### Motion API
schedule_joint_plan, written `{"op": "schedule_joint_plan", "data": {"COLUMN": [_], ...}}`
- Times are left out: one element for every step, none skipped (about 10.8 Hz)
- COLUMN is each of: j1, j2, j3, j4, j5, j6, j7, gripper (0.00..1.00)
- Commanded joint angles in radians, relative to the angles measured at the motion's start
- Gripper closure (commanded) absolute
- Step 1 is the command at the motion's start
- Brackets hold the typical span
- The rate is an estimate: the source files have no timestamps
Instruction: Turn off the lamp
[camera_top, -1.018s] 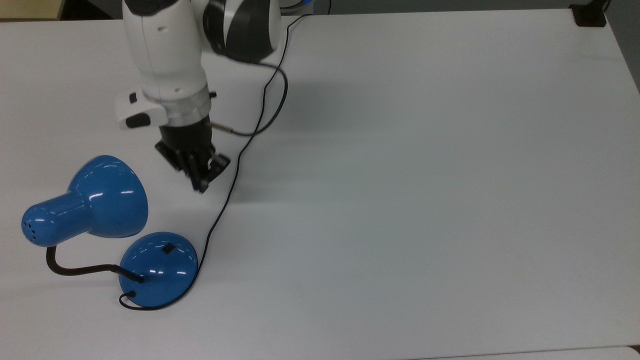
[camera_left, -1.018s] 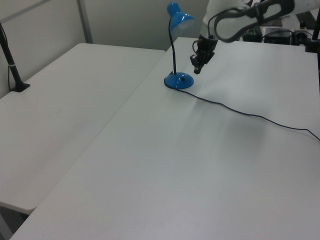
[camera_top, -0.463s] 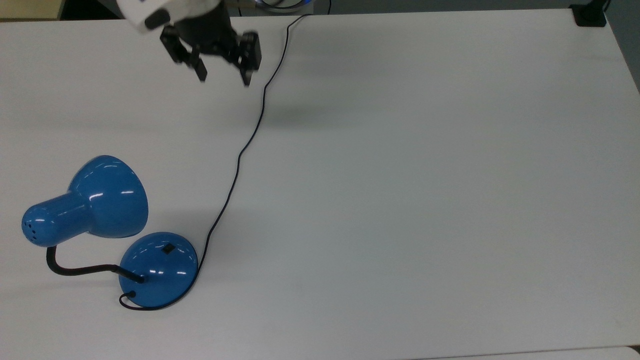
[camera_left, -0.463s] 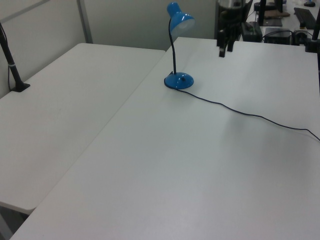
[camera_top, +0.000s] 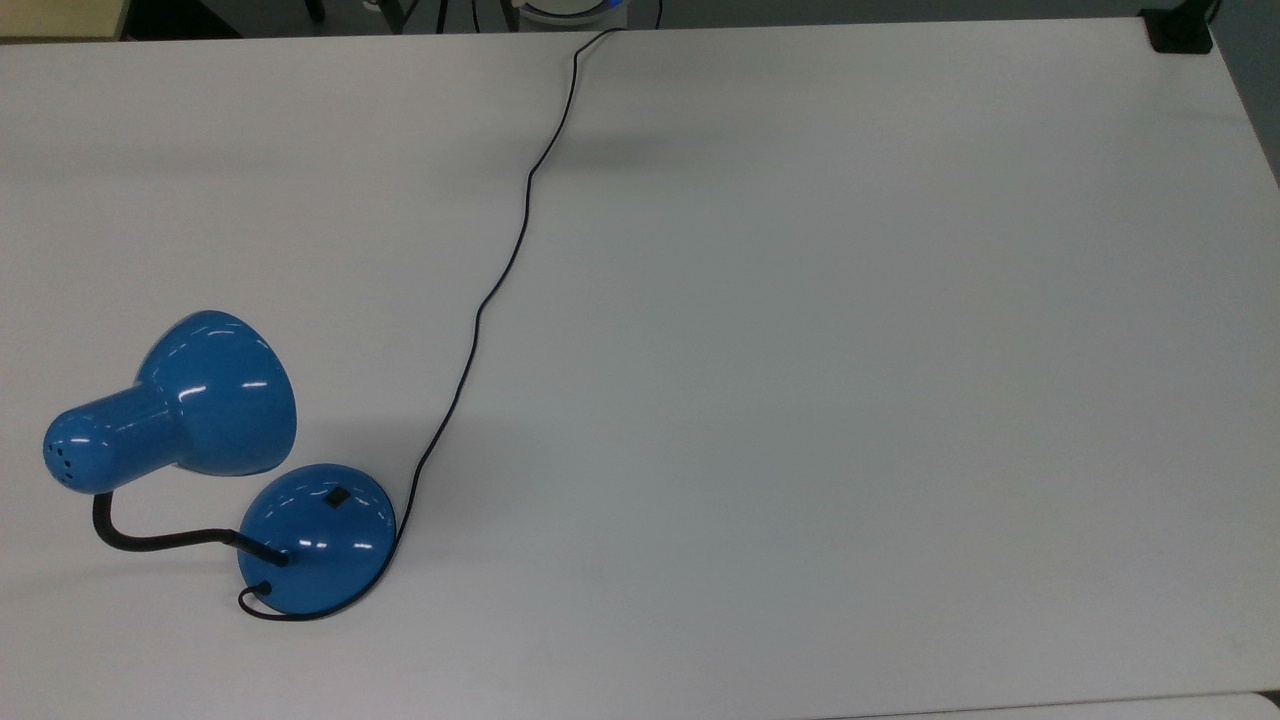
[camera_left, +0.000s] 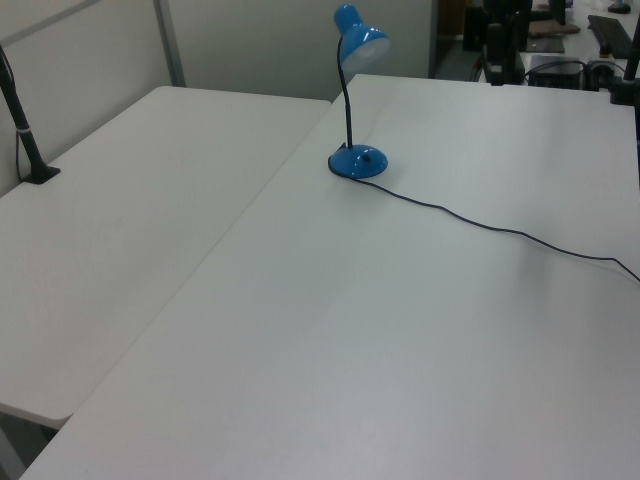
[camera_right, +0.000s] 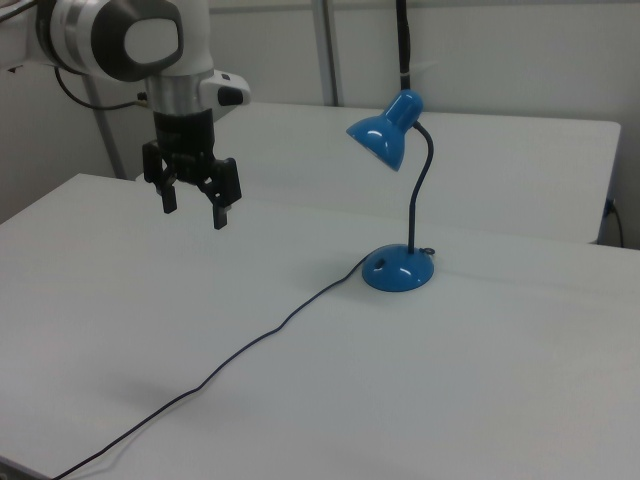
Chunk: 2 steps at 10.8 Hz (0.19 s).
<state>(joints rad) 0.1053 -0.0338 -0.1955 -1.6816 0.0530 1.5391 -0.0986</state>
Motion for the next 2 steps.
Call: {"op": "schedule_joint_plan", "data": {"j1": [0.013,-0.004], "j2": [-0.017,-0.012], "j3": [-0.018,-0.016], "j4": [-0.026,-0.004], "j5": [-0.013,-0.010], "j6": [-0.033,-0.031], "j7": [-0.053,-0.056], "gripper": [0.00,0.00]}}
